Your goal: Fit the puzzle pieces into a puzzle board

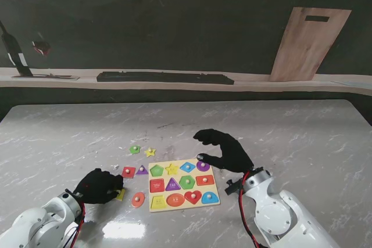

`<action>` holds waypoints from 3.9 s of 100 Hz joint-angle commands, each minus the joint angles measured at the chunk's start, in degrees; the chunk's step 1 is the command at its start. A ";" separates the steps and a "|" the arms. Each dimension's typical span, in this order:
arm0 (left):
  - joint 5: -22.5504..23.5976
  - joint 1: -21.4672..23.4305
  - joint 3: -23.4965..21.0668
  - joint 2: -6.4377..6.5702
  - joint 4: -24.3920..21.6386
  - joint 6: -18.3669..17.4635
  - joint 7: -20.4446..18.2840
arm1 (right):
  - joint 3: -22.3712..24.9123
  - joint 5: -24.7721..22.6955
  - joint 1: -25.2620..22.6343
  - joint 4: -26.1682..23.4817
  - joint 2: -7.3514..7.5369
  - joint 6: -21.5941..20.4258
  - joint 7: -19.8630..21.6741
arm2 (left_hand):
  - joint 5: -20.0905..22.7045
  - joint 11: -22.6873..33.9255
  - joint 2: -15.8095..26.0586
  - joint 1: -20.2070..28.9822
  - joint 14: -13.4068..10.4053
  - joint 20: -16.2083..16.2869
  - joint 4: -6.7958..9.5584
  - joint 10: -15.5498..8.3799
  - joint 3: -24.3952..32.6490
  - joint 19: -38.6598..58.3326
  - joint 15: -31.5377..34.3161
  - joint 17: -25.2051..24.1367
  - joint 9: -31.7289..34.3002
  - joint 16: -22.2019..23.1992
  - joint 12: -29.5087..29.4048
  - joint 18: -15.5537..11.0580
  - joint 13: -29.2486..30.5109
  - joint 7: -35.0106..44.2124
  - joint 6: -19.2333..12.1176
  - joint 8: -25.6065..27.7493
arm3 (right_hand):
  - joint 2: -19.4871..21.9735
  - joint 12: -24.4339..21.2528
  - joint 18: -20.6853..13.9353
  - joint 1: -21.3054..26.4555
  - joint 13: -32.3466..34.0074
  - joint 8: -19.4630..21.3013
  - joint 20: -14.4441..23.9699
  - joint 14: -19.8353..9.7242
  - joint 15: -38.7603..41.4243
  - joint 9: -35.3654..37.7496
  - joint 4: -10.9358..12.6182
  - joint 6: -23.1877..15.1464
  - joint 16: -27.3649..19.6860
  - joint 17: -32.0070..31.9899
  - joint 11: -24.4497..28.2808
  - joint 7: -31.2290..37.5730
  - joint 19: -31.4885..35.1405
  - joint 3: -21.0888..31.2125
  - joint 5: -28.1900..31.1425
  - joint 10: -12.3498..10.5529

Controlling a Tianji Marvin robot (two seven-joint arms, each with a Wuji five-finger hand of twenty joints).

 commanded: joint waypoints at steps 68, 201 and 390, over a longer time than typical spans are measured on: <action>-11.22 2.53 0.72 -1.49 -9.07 6.79 -7.43 | 0.80 -0.70 -0.59 0.00 -0.35 -0.65 -0.97 | 1.67 11.98 -7.53 -4.13 0.41 3.16 0.94 2.75 12.75 5.32 9.94 3.86 2.62 6.31 6.70 2.00 3.28 6.37 1.91 6.12 | 2.31 0.16 0.36 -0.20 0.21 0.69 1.04 -1.16 0.80 -0.24 2.12 -2.11 0.61 -0.71 -0.57 0.50 0.28 -2.11 0.46 -0.86; -20.01 -6.23 19.07 -1.13 -12.71 25.83 -19.16 | 0.82 4.46 2.00 3.53 -0.65 -3.66 1.22 | 3.12 16.85 -7.93 -3.82 3.89 4.22 -0.39 5.49 11.89 8.15 13.98 8.87 3.37 4.31 1.43 6.51 5.95 7.31 6.61 4.44 | 2.58 0.13 0.51 0.40 -0.02 0.82 1.08 -1.01 0.86 -0.62 2.24 -2.34 0.79 -0.97 -1.12 0.31 0.14 -2.65 1.20 -0.76; -12.76 -7.12 20.07 -0.28 -9.93 18.19 -17.69 | 1.63 4.72 1.29 3.21 -0.68 -4.28 1.06 | -7.96 17.91 2.96 -14.23 2.18 4.80 1.51 3.17 -2.70 4.25 9.59 2.56 -10.13 5.86 -4.06 0.87 -1.78 -19.78 6.26 1.21 | 3.27 0.22 0.57 0.64 0.16 0.92 1.21 -0.68 0.93 -0.33 2.32 -2.44 0.94 -0.96 -1.31 0.15 0.14 -3.26 1.50 -0.72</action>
